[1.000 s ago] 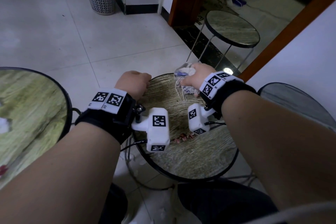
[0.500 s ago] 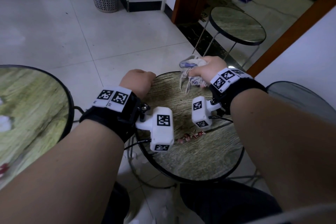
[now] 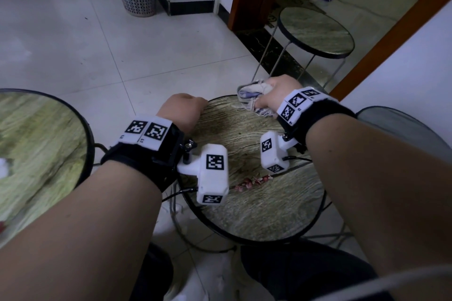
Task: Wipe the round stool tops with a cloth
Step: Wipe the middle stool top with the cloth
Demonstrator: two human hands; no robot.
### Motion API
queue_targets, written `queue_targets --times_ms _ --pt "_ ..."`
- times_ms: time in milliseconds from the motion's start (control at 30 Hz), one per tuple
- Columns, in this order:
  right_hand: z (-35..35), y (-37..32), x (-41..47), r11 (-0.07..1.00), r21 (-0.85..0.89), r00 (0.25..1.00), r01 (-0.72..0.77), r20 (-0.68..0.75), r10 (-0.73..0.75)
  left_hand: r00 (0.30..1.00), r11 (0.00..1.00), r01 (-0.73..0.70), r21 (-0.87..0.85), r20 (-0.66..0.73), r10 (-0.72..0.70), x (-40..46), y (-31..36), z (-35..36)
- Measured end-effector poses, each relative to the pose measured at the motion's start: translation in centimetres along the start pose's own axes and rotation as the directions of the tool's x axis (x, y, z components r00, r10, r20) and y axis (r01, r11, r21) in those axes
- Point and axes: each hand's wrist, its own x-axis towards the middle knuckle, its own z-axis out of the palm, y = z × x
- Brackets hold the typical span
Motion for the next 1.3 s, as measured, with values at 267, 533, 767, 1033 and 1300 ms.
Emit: queue_targets --times_ms 267,533,767,1033,1300 --pt "-0.3 0.3 -1.3 1.000 -0.019 0.999 -0.019 0.029 0.020 1.000 0.999 0.010 0.044 0.024 -0.011 -0.4 0.2 0.1" --pt "-0.2 -0.1 -2.9 0.993 -0.122 0.994 -0.011 0.108 0.024 0.999 0.991 -0.022 0.129 0.045 0.016 -0.7 0.5 0.3" --pt "0.2 0.5 -5.3 0.992 -0.100 0.995 -0.079 0.056 0.085 0.997 0.989 -0.054 0.136 0.062 0.046 -2.1 1.2 0.1" --pt "0.1 2.1 -8.6 0.991 -0.020 0.990 -0.135 0.035 0.135 0.999 0.993 -0.044 0.106 0.018 0.042 -3.5 0.8 0.5" --pt "0.4 3.9 -11.3 0.987 0.049 0.988 -0.155 0.002 0.155 0.994 0.996 -0.087 0.023 -0.063 0.088 -5.3 -0.5 1.7"
